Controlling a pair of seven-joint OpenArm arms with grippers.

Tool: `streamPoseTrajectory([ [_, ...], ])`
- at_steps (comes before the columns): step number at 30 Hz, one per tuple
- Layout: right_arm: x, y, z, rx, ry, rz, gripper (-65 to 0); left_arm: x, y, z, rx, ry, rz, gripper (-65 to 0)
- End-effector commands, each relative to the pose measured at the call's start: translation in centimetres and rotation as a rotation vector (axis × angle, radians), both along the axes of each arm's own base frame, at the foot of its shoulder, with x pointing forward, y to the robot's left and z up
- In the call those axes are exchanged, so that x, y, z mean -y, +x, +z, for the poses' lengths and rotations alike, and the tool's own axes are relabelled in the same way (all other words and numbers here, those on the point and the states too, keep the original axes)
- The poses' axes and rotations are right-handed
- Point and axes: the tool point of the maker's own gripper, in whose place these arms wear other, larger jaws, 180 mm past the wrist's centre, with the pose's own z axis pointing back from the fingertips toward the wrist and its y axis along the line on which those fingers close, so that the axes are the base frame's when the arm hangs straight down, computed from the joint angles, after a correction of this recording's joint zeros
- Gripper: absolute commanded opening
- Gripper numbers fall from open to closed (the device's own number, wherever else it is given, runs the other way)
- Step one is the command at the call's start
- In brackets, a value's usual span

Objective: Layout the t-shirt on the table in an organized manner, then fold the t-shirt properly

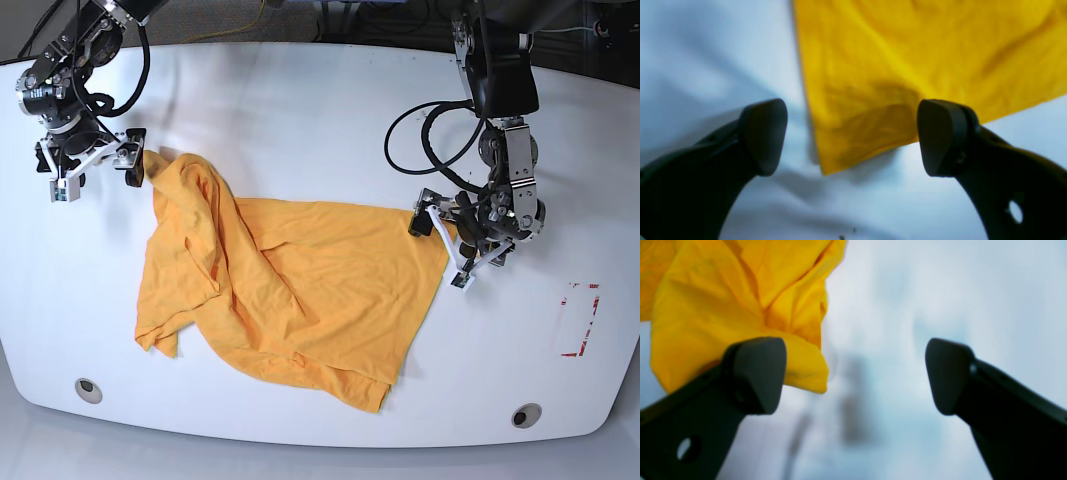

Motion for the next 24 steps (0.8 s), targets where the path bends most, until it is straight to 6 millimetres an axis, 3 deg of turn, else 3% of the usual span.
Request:
streamPoseTrajectory([
  [1, 0.3, 0.8, 1.4, 0.053, -0.018, 0.009, -0.8, 0.0, 1.4, 1.4, 0.061, -0.014, 0.002, -5.8],
  [11, 0.3, 0.8, 1.4, 0.053, -0.018, 0.009, -0.8, 0.5, -0.2, -1.1, -0.01, -0.037, 0.004, -7.8],
  [18, 0.3, 0.8, 1.5, 0.054, -0.018, 0.009, -0.8, 0.7, -1.3, -2.5, -0.054, -0.05, 0.004, -20.5],
  [24, 0.3, 0.8, 1.5, 0.054, -0.018, 0.009, -0.8, 2.9, -2.4, -3.2, -0.074, -0.06, -0.042, -30.0],
])
